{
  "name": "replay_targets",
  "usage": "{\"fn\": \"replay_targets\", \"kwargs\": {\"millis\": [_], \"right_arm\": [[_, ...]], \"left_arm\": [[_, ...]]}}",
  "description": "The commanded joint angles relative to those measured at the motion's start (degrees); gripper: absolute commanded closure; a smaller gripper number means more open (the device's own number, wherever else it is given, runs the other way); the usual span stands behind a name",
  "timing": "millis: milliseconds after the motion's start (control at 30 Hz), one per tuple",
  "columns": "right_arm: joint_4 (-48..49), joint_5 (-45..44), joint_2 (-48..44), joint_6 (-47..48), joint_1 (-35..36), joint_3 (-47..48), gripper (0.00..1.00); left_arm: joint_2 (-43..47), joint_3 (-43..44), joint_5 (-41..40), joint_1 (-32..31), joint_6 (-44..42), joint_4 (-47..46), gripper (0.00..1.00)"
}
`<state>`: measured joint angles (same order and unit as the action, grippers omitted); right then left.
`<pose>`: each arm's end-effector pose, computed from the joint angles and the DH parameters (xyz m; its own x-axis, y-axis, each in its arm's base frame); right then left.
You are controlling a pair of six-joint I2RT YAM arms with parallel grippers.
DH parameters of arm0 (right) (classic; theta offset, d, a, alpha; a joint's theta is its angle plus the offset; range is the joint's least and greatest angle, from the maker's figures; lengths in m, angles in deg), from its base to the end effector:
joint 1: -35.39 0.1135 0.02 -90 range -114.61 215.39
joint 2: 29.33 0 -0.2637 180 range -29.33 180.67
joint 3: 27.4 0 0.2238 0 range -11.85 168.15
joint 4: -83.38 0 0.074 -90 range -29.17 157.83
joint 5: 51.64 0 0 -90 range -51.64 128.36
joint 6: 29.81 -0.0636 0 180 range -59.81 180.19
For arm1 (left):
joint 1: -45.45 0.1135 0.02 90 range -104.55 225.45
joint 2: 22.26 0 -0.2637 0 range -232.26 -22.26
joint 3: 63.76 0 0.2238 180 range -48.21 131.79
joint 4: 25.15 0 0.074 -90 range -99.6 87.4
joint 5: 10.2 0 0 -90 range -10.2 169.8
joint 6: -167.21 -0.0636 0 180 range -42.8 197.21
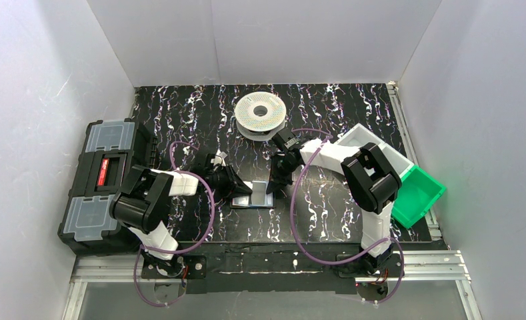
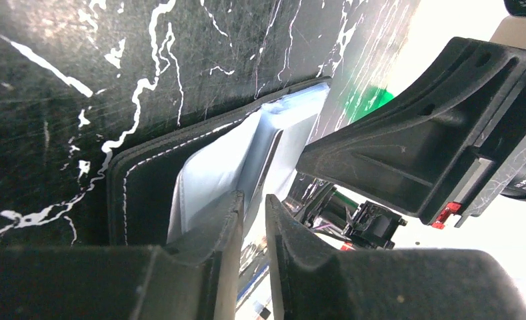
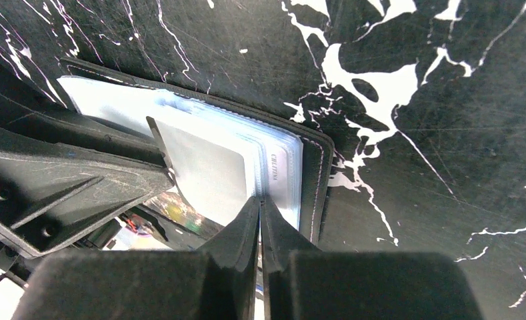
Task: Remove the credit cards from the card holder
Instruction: Remove the credit card from the card holder.
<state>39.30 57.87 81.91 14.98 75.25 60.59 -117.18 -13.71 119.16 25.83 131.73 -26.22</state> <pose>0.2725 0.2552 0.1473 -0.9979 0.0383 -0.0528 0.0075 0.8713 0.4906 0.2597 -0.1354 0.1331 -0.9409 -0.3330 -0.0615 -0.1300 0.5228 -0.8425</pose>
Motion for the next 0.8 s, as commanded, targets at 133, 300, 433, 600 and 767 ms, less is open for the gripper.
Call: {"fn": "replay_targets", "kwargs": {"millis": [133,300,433,600,767], "right_arm": [[-2.83,-3.16,3.66,1.13,0.24,0.92,0.91],[-2.99,-2.99,3.79,1.24,0.24,1.09,0.91],[-3.16,-2.98,3.84,1.43,0.22,1.26,0.91],[-3.43,-2.98,3.87,1.54,0.13,1.44,0.91],[-3.47,-3.05,3.67,1.38,-0.17,1.17,0.91]], "left_arm": [[1.46,-0.95,2.38,0.79,0.54,-1.66,0.86],[-0.16,-0.55,2.51,0.75,0.13,-1.53,0.87],[-0.70,-0.50,2.70,0.69,0.41,-1.93,0.89],[-0.88,-0.13,2.58,0.76,0.41,-1.15,0.99],[0.16,0.87,0.94,0.83,-0.79,3.08,1.00]]}}
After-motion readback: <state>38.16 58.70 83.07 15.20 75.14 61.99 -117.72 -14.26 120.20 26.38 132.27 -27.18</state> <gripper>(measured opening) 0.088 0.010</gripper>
